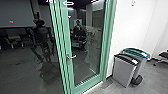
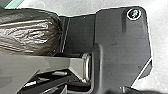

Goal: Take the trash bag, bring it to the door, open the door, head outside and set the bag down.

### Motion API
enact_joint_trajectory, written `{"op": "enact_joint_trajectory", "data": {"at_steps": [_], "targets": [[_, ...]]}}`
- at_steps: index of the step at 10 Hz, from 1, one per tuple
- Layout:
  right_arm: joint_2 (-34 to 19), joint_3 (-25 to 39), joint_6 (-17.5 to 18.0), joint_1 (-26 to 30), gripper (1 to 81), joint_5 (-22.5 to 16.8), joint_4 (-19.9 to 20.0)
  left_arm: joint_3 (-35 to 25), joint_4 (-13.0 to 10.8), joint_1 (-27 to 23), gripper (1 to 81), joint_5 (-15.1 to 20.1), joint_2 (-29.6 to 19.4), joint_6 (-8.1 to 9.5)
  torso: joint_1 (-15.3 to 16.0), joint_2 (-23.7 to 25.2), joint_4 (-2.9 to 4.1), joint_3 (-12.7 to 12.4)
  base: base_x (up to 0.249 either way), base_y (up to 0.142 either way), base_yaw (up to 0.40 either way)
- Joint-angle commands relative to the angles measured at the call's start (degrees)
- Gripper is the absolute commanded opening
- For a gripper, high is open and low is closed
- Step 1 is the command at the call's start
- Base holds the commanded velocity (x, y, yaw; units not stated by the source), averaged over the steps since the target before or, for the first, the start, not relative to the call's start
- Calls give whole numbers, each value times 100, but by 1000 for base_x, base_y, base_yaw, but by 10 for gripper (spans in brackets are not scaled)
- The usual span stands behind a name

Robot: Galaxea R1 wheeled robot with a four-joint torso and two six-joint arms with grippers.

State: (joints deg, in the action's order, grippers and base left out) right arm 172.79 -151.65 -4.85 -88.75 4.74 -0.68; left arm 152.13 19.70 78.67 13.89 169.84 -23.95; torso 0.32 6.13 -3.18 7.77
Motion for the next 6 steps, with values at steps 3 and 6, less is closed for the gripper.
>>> {"op": "enact_joint_trajectory", "data": {"at_steps": [3, 6], "targets": [[4, 31, -15, 248, 811, -290, -55, -16, 43, -374, 10, 431, -46, -39, -2, 2, 0, -2, 193, 0, 0], [4, 31, -16, 247, 811, -290, -55, -16, 43, -374, 10, 431, -46, -39, -2, 2, 0, -2, 193, 0, 0]]}}
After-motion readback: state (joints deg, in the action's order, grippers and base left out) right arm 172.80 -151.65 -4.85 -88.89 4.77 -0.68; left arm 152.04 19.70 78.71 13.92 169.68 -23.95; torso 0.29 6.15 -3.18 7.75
